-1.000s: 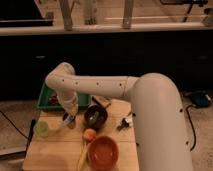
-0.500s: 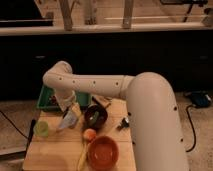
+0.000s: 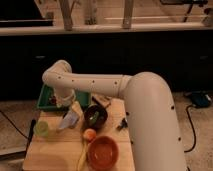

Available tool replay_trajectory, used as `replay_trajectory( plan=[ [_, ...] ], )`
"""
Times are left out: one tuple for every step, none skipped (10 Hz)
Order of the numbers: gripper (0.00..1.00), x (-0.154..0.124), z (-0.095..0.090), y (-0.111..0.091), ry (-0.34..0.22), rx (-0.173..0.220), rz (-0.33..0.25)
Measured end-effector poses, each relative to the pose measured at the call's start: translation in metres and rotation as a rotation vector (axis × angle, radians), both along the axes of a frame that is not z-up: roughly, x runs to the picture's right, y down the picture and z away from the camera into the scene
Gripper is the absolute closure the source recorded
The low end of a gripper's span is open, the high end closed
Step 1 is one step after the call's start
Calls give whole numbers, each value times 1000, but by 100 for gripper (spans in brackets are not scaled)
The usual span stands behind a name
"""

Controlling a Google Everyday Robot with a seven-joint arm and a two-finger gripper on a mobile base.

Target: Place towel in metal cup

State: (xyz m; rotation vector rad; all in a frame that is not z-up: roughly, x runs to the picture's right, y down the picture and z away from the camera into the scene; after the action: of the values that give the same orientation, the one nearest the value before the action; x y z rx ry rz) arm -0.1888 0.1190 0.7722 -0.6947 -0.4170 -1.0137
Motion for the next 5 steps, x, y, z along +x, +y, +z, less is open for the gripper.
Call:
replay_trajectory(
  plan=[
    [20,1,0,1,-3,0,-1],
    [20,1,1,1,-8,1,1],
    [20,0,1,1,-13,2,3],
    [20,0,1,1,-14,2,3],
    [20,0,1,1,-15,3,3]
  ],
)
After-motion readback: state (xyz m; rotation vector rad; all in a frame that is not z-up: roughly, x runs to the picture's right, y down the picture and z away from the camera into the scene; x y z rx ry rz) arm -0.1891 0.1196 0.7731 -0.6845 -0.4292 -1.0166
